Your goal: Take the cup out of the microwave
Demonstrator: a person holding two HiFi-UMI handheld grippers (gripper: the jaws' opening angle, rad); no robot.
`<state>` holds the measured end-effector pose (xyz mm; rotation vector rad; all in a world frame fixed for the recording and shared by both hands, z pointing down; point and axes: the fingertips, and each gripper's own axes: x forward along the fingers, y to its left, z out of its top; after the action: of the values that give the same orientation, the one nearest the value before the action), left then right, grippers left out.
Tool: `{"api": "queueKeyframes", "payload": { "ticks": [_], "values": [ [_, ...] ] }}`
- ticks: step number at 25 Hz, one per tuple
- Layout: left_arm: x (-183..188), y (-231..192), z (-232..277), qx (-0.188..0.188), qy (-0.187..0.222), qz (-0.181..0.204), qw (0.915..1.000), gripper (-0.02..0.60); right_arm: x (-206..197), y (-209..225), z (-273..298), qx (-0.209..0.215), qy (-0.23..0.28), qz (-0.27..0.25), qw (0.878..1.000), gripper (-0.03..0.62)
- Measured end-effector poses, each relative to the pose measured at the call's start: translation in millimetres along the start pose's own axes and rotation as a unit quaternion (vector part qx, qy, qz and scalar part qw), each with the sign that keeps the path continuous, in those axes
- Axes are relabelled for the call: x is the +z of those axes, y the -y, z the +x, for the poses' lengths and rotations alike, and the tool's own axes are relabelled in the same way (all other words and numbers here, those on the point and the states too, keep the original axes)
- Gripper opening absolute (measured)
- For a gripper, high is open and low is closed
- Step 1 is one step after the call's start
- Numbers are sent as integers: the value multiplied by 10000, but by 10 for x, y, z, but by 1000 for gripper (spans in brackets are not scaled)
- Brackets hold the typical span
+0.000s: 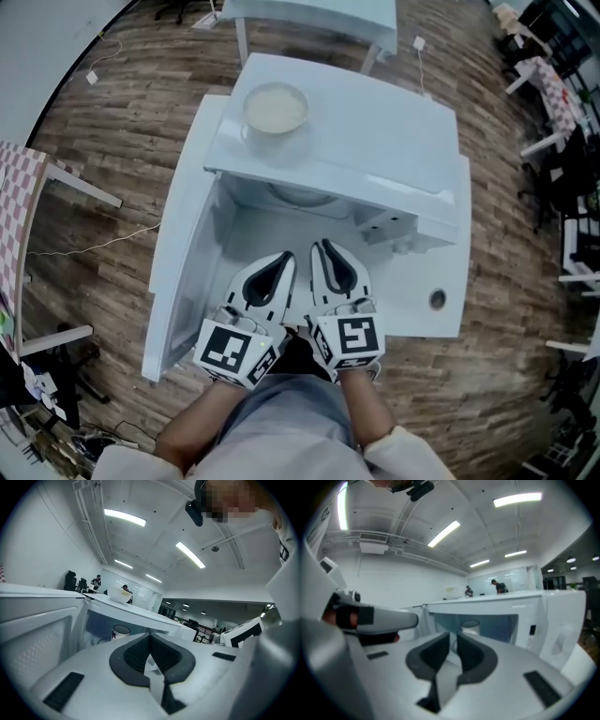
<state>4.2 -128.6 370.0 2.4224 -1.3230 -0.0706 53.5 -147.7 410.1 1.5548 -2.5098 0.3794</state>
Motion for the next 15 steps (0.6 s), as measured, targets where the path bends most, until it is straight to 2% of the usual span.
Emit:
{"api": "queueKeyframes", "payload": {
  "ticks": [7,15],
  "values": [
    [-41,-191,172,85,-70,-54,9999,14,-162,148,337,-61,-109,68,9999,86],
    [-114,-360,224,174,-218,-168,9995,14,-289,341,719,-196,12,-18,9998,144]
  ]
}}
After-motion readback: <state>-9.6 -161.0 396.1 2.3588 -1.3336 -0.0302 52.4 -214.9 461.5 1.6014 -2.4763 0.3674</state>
